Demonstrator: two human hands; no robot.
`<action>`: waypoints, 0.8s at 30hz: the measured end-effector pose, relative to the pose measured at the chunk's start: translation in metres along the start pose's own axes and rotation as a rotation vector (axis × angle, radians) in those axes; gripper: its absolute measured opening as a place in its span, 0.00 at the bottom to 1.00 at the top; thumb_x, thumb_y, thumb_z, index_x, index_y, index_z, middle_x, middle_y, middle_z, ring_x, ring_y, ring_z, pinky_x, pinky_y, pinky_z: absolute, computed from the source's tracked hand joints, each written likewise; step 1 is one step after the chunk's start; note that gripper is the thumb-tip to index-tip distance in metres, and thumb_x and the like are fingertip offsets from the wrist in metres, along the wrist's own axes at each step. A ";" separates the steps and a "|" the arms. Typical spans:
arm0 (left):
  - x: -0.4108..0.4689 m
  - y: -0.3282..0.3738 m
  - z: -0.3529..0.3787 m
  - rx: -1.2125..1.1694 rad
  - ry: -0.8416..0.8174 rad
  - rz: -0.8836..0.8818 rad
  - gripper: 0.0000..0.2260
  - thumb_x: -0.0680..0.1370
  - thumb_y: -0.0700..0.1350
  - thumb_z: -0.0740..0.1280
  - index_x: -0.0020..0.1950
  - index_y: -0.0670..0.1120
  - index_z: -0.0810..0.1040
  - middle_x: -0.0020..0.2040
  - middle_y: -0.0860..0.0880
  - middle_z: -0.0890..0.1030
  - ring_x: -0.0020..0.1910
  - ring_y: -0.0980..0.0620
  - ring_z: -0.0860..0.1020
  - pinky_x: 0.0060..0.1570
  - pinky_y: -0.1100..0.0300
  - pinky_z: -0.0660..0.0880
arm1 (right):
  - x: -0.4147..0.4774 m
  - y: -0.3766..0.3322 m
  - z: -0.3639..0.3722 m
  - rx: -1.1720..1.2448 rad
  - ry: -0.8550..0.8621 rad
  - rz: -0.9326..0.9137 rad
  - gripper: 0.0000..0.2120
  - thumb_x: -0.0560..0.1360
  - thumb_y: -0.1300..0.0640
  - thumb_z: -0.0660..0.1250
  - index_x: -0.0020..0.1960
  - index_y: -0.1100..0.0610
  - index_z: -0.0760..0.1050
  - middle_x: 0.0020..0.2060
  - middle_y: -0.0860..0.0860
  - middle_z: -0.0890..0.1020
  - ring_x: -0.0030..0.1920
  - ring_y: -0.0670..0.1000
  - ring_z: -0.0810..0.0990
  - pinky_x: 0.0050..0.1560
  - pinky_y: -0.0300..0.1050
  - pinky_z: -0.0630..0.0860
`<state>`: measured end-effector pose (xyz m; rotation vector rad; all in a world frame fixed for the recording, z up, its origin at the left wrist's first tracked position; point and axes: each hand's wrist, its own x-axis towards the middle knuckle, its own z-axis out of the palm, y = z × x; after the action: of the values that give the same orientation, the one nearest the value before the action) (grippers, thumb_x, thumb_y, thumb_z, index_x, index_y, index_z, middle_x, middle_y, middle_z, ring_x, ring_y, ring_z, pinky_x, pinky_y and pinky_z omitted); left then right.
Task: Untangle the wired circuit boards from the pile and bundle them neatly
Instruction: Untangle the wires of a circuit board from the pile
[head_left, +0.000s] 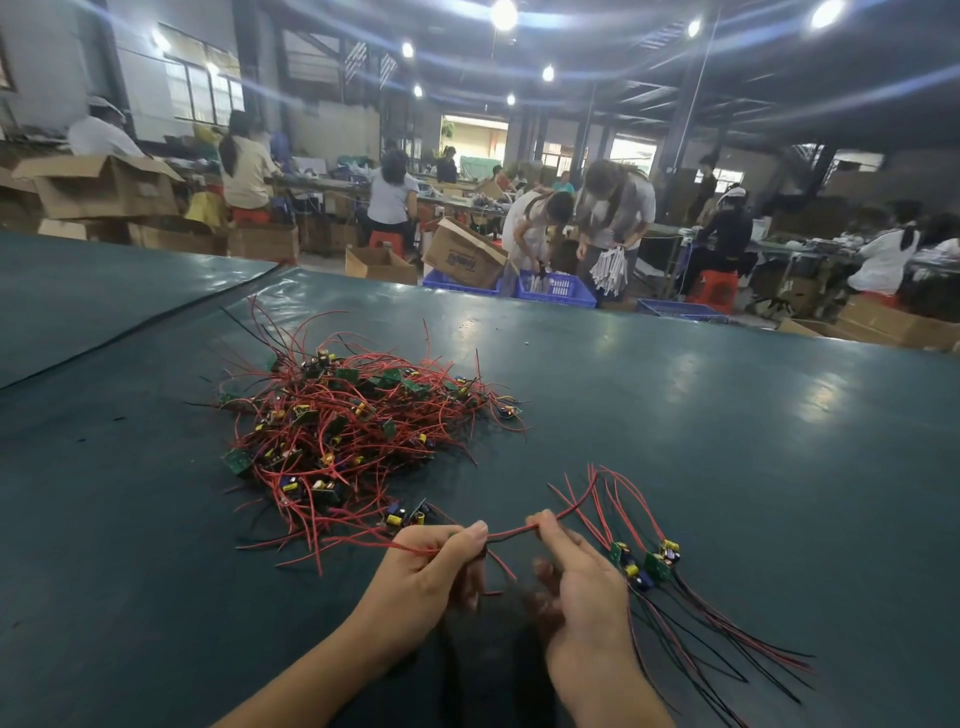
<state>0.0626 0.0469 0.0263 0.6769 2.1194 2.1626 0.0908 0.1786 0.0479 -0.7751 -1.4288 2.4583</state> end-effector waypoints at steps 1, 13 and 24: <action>0.000 0.000 -0.001 -0.004 0.002 0.001 0.22 0.74 0.59 0.63 0.26 0.44 0.76 0.24 0.45 0.76 0.25 0.50 0.74 0.31 0.60 0.71 | 0.004 -0.004 -0.003 0.015 0.034 -0.010 0.03 0.71 0.59 0.73 0.40 0.58 0.82 0.24 0.46 0.77 0.24 0.44 0.70 0.20 0.35 0.67; -0.002 0.000 -0.001 -0.027 -0.029 -0.016 0.20 0.77 0.53 0.61 0.30 0.43 0.77 0.26 0.45 0.76 0.26 0.50 0.74 0.31 0.62 0.71 | 0.006 0.013 -0.003 -0.084 -0.058 -0.082 0.09 0.66 0.50 0.74 0.35 0.56 0.84 0.32 0.47 0.84 0.25 0.41 0.75 0.25 0.37 0.72; -0.001 0.004 -0.005 0.134 -0.094 0.008 0.21 0.74 0.59 0.62 0.27 0.48 0.75 0.25 0.49 0.77 0.26 0.51 0.75 0.31 0.62 0.72 | 0.010 0.002 -0.006 -0.014 0.038 -0.061 0.08 0.74 0.56 0.70 0.41 0.60 0.85 0.24 0.46 0.66 0.18 0.42 0.59 0.18 0.34 0.59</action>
<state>0.0631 0.0413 0.0305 0.7820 2.2314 1.9640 0.0854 0.1864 0.0402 -0.7660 -1.4364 2.3781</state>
